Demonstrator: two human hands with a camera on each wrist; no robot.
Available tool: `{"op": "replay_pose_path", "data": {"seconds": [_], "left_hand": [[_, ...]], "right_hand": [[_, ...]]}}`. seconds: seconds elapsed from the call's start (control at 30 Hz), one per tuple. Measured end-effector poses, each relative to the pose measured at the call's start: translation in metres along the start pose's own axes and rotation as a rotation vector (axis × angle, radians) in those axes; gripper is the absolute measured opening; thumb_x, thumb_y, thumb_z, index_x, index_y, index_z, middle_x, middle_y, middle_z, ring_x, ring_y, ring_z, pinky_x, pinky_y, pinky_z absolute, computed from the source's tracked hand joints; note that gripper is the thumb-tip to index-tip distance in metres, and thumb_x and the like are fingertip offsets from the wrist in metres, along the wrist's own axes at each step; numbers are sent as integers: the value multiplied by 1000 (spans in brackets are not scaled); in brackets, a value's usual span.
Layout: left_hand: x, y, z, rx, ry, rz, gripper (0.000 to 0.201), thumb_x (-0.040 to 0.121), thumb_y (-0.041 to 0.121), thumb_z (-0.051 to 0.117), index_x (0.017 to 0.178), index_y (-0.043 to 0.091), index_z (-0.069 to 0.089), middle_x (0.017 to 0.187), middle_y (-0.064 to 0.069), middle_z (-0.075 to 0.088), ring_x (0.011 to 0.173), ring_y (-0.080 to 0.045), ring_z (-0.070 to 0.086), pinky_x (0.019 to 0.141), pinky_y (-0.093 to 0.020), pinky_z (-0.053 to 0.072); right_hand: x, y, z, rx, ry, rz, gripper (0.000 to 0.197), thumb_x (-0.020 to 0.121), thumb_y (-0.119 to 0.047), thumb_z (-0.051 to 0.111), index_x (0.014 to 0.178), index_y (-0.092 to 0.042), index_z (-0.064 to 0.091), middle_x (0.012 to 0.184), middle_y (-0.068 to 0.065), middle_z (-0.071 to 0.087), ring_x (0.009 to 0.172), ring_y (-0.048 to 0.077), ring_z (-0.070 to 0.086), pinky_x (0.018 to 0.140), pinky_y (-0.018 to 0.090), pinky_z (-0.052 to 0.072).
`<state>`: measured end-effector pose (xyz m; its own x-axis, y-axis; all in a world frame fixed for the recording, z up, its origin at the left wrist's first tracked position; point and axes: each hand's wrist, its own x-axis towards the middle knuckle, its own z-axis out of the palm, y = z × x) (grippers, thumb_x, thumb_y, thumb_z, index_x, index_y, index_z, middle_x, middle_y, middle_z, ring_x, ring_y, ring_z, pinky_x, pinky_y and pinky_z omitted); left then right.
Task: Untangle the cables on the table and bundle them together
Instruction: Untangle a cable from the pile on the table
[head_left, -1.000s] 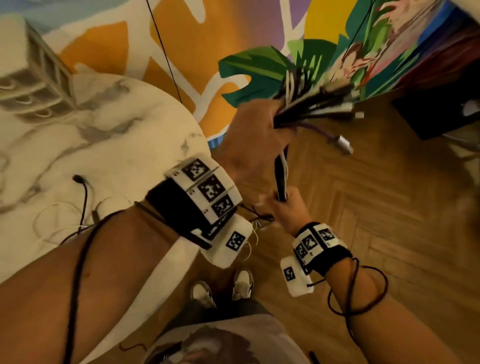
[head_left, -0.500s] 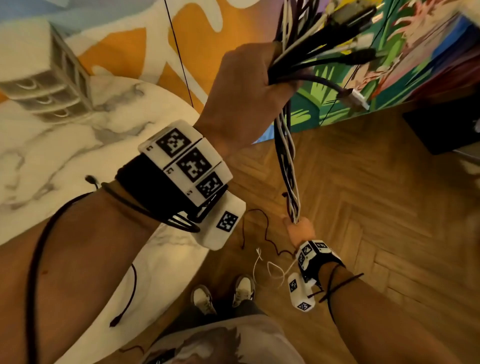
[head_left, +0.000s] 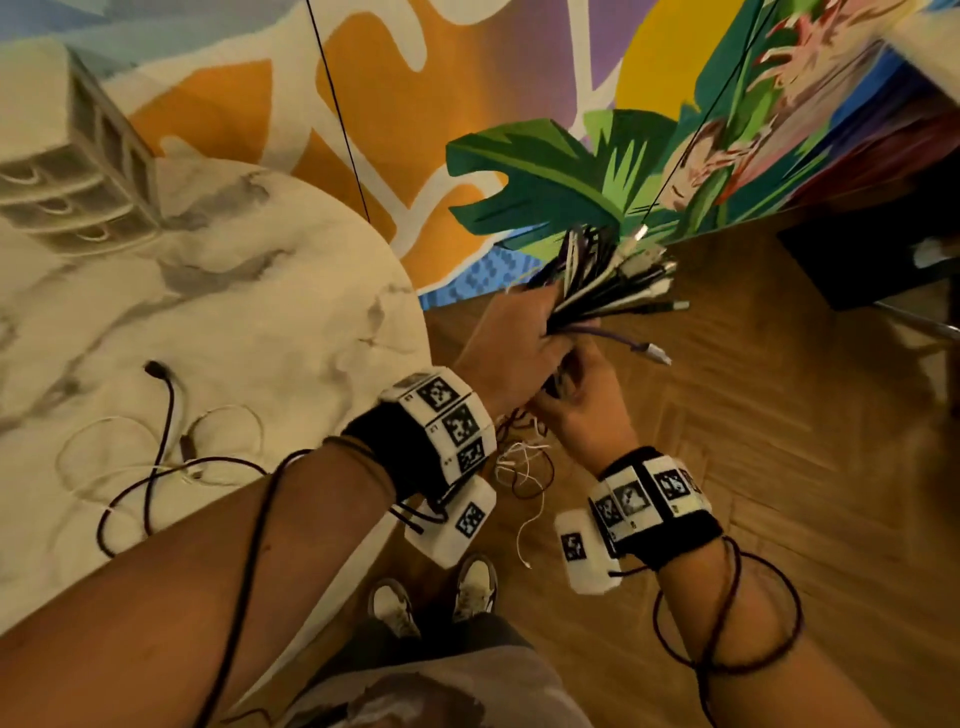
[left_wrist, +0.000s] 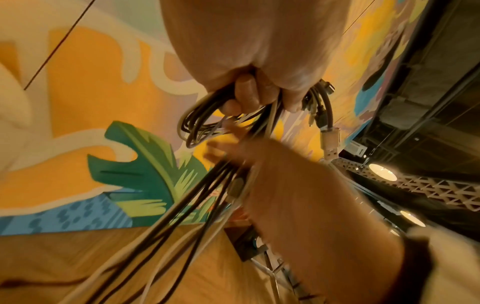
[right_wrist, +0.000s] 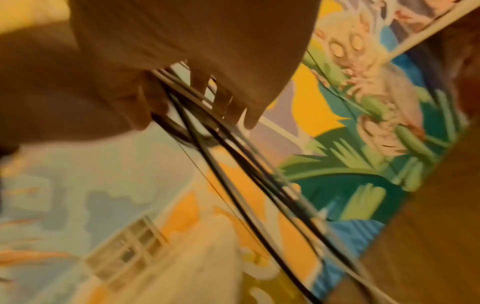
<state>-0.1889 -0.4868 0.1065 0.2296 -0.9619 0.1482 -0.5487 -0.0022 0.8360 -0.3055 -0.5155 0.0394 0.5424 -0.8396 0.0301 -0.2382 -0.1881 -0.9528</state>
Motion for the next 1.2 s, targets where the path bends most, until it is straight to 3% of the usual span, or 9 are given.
{"op": "replay_pose_path", "data": {"seconds": [0.17,0.3,0.43,0.57,0.67,0.83,0.9,1.03,1.2], "left_hand": [[0,-11,-3,84,-64,-93,20,90,18,60,105,5,65,98,-11,68,94,-26,61,63,-19,32],[0,-23,-30,102,-35,-163,13,88,14,60,98,10,66,82,-1,63,78,-14,57,62,-23,34],[8,-22,-67,2,148,-242,28,89,24,63,63,16,55,49,6,42,42,1,38,44,-16,26],[20,-11,-82,-269,260,-277,36,86,19,66,56,4,51,39,9,30,39,-7,25,44,-23,21],[18,4,-64,-477,191,-281,44,85,14,64,42,17,57,38,6,35,41,-16,29,49,-34,20],[-5,4,-12,-532,-25,-361,29,85,10,63,57,17,56,39,8,41,36,-8,35,47,-25,32],[-10,-4,-2,-529,-56,-395,17,84,4,60,68,7,59,38,10,46,36,-3,41,47,-20,36],[-11,-9,8,-481,-155,-278,14,76,7,57,83,13,68,64,9,61,58,-1,55,57,-17,44],[-18,-16,21,-465,-220,-231,39,84,-6,60,113,18,55,114,-4,59,114,-17,56,97,-31,47]], "right_hand": [[15,-12,13,-3,-129,35,15,86,-9,59,99,-17,61,88,-15,62,78,-14,59,68,7,43],[14,27,1,-131,142,227,34,96,-23,52,62,-19,48,56,-6,43,48,7,37,48,20,30],[1,67,-20,-276,254,489,47,94,-27,53,51,-16,35,50,2,37,53,20,35,48,29,23],[-9,109,-29,-573,18,757,29,92,-29,54,87,-2,63,89,19,64,75,31,54,63,33,42],[-8,114,-23,-657,-231,800,46,86,-26,62,127,-6,53,126,18,52,106,34,54,88,40,49],[7,35,-15,176,-189,356,41,83,3,50,117,-20,55,122,0,62,100,8,57,83,26,48],[10,2,-18,587,-344,268,41,72,-5,53,112,-11,57,108,9,64,98,18,58,84,31,46],[15,-29,-25,560,-340,265,48,66,-34,74,107,-11,65,103,8,68,98,21,64,89,32,48],[26,-39,-10,361,-260,328,35,87,-44,58,99,-15,74,111,6,70,111,23,62,104,49,43]]}}
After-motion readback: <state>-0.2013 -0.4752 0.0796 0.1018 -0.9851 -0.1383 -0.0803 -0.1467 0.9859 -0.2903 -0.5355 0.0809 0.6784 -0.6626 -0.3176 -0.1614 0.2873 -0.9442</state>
